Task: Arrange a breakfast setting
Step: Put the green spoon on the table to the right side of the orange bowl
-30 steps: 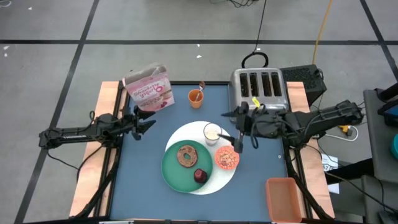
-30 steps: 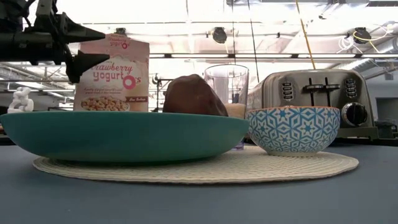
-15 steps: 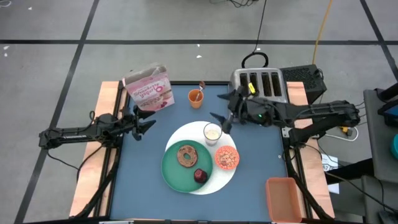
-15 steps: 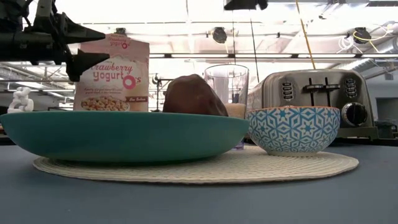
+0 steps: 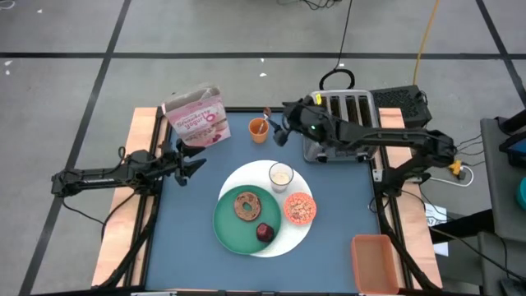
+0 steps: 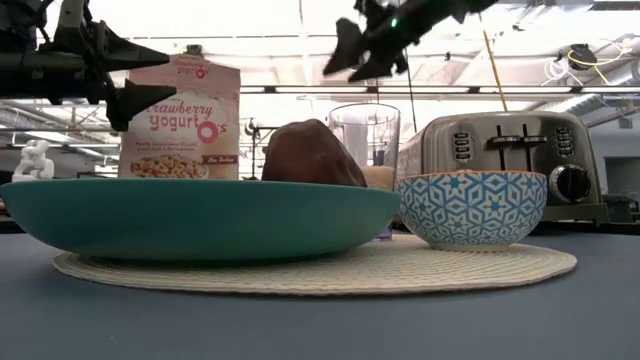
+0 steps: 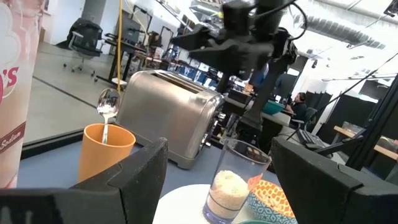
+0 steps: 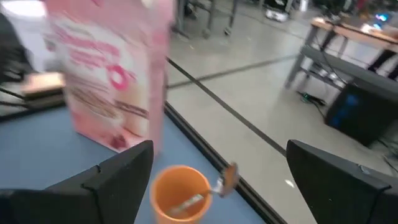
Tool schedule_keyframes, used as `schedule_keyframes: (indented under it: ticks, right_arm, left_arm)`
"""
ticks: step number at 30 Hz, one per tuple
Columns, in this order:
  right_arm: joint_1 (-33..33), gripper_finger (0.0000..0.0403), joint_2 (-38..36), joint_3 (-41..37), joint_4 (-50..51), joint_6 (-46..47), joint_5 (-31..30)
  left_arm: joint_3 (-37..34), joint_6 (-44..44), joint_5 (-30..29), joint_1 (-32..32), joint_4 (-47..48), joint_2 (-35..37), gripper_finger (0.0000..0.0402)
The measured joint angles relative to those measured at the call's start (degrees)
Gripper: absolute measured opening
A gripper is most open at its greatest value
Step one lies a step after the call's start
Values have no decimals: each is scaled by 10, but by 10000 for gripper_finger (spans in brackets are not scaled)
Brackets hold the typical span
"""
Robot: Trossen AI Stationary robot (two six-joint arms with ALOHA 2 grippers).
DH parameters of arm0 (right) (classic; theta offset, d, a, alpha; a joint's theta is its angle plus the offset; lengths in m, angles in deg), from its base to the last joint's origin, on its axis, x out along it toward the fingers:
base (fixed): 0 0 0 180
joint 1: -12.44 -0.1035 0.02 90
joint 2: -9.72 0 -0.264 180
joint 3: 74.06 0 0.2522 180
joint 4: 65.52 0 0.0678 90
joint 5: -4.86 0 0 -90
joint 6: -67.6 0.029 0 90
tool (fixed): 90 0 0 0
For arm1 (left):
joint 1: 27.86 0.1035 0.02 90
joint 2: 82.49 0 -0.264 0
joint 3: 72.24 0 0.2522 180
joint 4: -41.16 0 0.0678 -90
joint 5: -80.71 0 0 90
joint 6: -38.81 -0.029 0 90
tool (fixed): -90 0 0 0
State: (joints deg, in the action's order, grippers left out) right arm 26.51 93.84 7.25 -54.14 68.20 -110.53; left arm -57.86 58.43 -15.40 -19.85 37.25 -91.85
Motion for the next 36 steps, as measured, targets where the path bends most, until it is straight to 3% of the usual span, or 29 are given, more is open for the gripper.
schedule_keyframes:
  ticks: [7,14,18,26,36]
  right_arm:
    - [44,361,55,0,0,40,1]
    - [69,361,90,0,0,236,1]
    - [73,361,110,0,0,300,3]
    - [73,361,164,0,-71,319,101]
    - [77,361,190,0,-98,377,104]
  left_arm:
    - [0,0,0,0,0,0,287]
    - [0,0,0,0,2,0,287]
    - [0,0,0,0,2,0,287]
    - [0,1,0,0,2,0,287]
    - [0,1,0,0,3,0,287]
